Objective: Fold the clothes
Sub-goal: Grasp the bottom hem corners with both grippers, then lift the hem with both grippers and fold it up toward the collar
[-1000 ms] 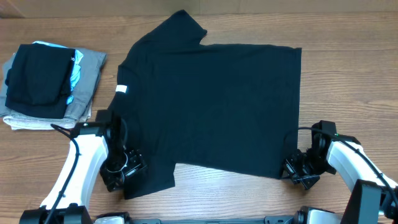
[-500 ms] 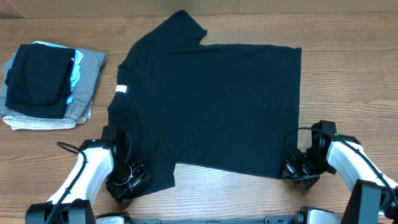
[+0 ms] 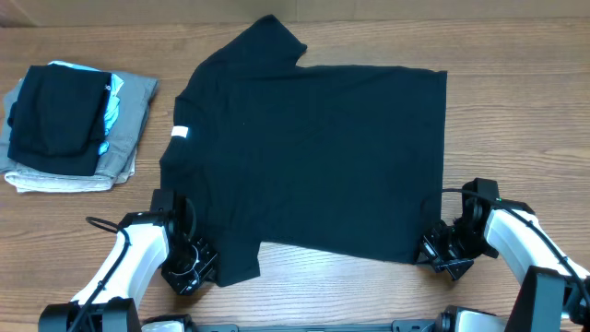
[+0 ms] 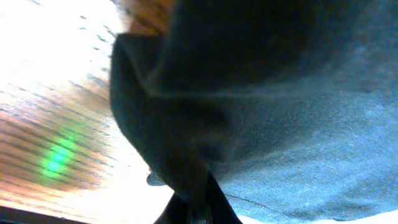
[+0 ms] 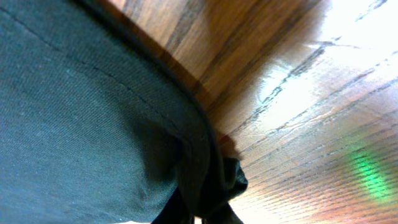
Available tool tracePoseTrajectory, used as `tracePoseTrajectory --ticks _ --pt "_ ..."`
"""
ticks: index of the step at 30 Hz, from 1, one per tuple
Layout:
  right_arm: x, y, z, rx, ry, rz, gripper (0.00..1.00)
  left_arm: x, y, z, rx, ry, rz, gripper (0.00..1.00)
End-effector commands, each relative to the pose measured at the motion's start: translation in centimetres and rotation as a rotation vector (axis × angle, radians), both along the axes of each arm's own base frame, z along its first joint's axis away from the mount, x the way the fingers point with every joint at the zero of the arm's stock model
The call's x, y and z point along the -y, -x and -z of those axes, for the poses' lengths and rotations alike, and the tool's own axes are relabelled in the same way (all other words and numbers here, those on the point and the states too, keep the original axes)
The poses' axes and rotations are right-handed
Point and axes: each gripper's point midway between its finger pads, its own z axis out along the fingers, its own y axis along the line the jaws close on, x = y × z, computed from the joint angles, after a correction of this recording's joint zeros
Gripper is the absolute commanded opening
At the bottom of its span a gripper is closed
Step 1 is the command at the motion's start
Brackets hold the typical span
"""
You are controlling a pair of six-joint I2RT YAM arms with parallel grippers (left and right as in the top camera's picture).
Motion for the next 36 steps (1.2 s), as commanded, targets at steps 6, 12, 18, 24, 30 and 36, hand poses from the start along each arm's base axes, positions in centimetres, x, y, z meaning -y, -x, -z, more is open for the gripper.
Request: tracePoseTrajectory --ticks 6,12,18,24,30,36 --pt "0.5 -0.4 -0.2 0.006 0.029 -0.016 0.04 0.9 0.5 -0.3 0.013 0.082 0.114 0.04" --pt "0.9 -0.9 -2.6 -0.021 0.033 -0.049 0.04 0.9 1.1 -3.0 -0.035 0.112 0.211 0.04" --pt "1.2 -1.2 -5.1 -0.012 0.049 -0.052 0.04 0.4 0.8 -6.5 -0.02 0.07 0.254 0.04" --pt "1.3 -1.6 -8.3 0.078 0.07 -0.042 0.04 0.3 0.4 -10.9 0.103 0.032 0.263 0.04" --pt "1.8 -4.4 -12.1 0.247 0.106 -0.047 0.04 -0.3 -1.5 -14.9 0.216 -0.018 0.275 0.04" --pt "2.4 -7.3 -13.5 0.319 0.121 -0.061 0.04 -1.4 -5.6 -17.2 0.325 -0.097 0.304 0.04"
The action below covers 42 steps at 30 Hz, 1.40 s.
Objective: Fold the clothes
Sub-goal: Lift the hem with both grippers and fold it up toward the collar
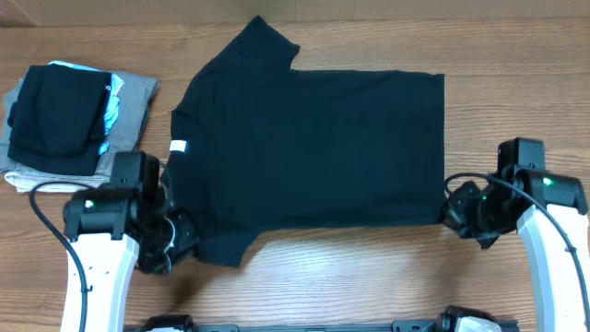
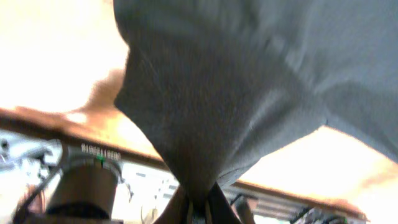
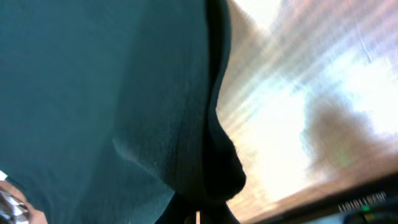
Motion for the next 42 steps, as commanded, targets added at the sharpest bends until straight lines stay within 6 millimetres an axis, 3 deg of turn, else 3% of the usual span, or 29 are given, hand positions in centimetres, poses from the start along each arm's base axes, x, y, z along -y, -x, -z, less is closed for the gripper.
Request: tracePoseTrajectory --ticks 1,6,13,21,28,36,42 --pt "0.5 -2.1 -0.7 0.052 0.022 -0.015 0.04 -0.8 -2.9 -1.3 0.08 -0.057 0.047 0.04" --pt "0.9 -4.3 0.0 0.097 0.03 -0.012 0.04 -0.6 -7.1 -1.2 0.141 -0.06 0.082 0.04" --pt "1.6 -7.8 1.3 0.161 0.042 -0.011 0.04 1.3 -12.7 0.0 0.187 -0.064 0.17 0.04" --pt "1.9 -12.3 1.4 0.304 0.037 -0.022 0.04 3.0 -17.9 0.5 0.274 -0.084 0.217 0.04" --pt "2.2 -13.9 1.9 0.344 0.047 -0.023 0.04 2.9 -20.4 1.3 0.327 -0.113 0.208 0.04" --pt "2.5 -15.8 2.0 0.401 0.058 -0.024 0.04 2.1 -21.7 1.0 0.38 -0.171 0.22 0.04" --pt "2.9 -16.3 3.3 0.385 0.074 -0.02 0.04 2.6 -22.5 0.7 0.42 -0.172 0.252 0.04"
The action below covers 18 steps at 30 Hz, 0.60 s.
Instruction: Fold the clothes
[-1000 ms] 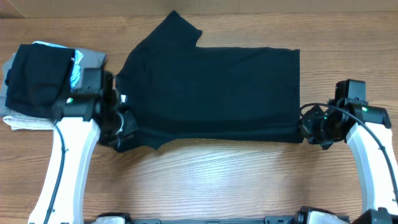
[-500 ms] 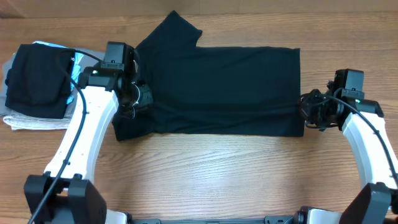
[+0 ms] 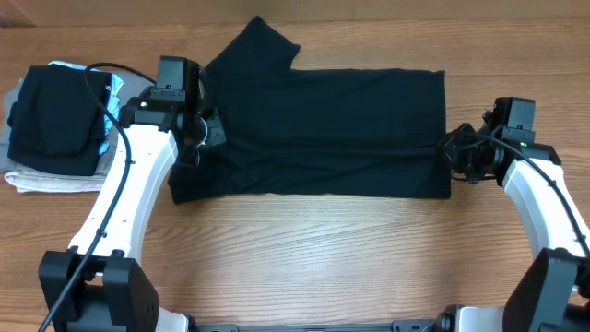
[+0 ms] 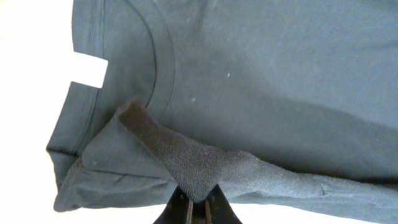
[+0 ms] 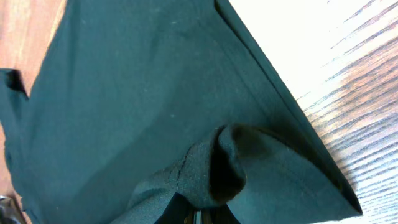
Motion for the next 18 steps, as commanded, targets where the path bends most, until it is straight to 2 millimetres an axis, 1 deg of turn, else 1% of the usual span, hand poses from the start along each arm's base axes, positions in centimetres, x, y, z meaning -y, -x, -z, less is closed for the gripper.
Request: tracePoseTrajectory --ticks 1,6,10,15,18 --pt "0.4 -1.2 0.0 0.016 0.03 0.001 0.04 0.4 -1.2 -0.9 0.054 -0.033 0.053 0.04" --pt "0.0 -2.3 -0.1 0.055 0.048 -0.013 0.04 1.0 -1.8 -1.2 0.087 -0.038 0.079 0.04" --pt "-0.4 -2.9 -0.3 0.081 0.058 -0.027 0.04 1.2 -2.0 -0.9 0.086 -0.042 0.086 0.04" --pt "-0.8 -3.3 -0.3 0.089 0.12 -0.032 0.04 0.1 -2.5 0.4 0.067 -0.102 0.061 0.04" --pt "-1.1 -3.4 0.0 0.083 0.139 -0.037 0.04 0.2 -3.0 1.3 0.056 -0.105 0.061 0.04"
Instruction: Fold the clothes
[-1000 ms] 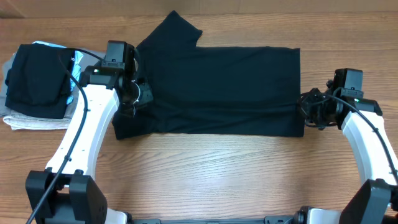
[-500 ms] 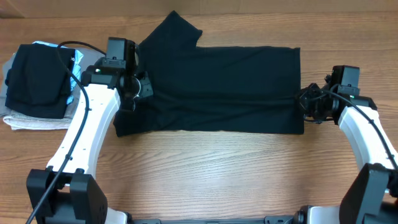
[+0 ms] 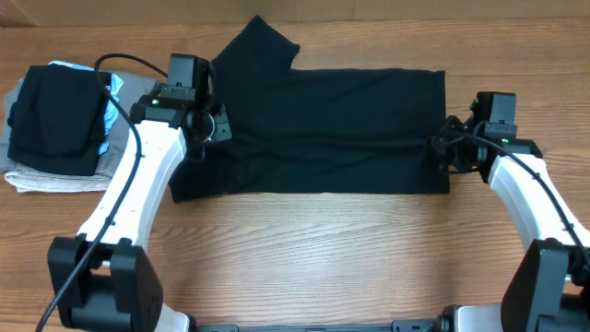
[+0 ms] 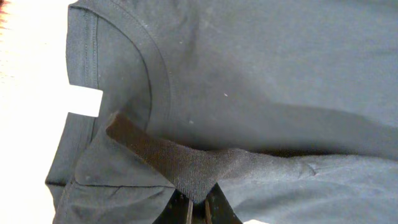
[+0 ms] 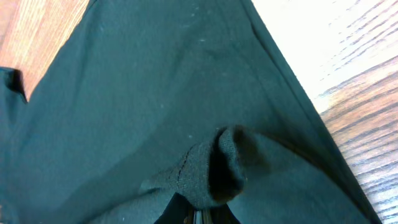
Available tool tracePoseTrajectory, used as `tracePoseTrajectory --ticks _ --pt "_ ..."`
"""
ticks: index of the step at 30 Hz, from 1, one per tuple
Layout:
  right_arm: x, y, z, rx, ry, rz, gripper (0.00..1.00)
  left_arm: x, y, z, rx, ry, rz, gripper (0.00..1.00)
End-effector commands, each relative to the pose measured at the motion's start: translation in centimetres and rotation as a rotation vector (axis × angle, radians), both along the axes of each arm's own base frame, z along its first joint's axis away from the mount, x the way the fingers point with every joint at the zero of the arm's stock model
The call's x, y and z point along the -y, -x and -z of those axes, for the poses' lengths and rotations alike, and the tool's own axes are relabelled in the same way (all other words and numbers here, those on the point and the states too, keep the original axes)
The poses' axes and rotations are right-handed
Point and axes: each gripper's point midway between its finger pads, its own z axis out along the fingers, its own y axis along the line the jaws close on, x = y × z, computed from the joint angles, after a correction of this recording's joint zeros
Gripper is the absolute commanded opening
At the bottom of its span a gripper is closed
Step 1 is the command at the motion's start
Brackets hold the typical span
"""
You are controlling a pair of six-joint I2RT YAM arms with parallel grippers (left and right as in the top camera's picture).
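A black T-shirt (image 3: pixel 313 120) lies across the table, its near half doubled back over the far half, one sleeve sticking out at the top left. My left gripper (image 3: pixel 205 129) is shut on a pinch of the shirt (image 4: pixel 186 171) beside the collar and its white label (image 4: pixel 84 102). At the shirt's right end my right gripper (image 3: pixel 442 148) is shut on a bunched corner of the fabric (image 5: pixel 217 168). Both pinched corners rest over the shirt's upper layer.
A stack of folded clothes (image 3: pixel 69 115), black on grey with a blue piece between, sits at the far left of the wooden table (image 3: pixel 304 258). A cable runs from the left arm over that stack.
Both grippers have shifted a little farther from the near edge, still shut on the shirt's corners. The folded shirt looks the same.
The shirt lay spread flat with both grippers shut on its near corners at the table's front. Later those corners were lifted and the near edge had drawn back. Then the near half lay over the far half, grippers at mid-shirt, where they remain.
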Motion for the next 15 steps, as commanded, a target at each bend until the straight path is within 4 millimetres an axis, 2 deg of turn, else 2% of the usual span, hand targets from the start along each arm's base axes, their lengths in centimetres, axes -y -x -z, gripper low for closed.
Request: tracePoseTrajectory --ticks 1,9,13,15 --pt "0.4 -0.9 -0.2 0.014 0.051 0.009 0.04 -0.4 -1.1 0.8 0.001 -0.044 0.005 0.04" --pt "0.7 -1.0 3.2 -0.063 0.062 0.02 0.04 -0.2 -2.3 3.4 -0.023 -0.047 0.004 0.04" --pt "0.8 -1.5 4.6 -0.072 0.06 0.02 0.04 -0.1 -3.0 3.8 -0.007 -0.041 -0.006 0.04" --pt "0.8 -2.0 4.9 -0.06 0.061 0.02 0.09 0.0 -3.3 3.8 0.004 -0.037 -0.01 0.07"
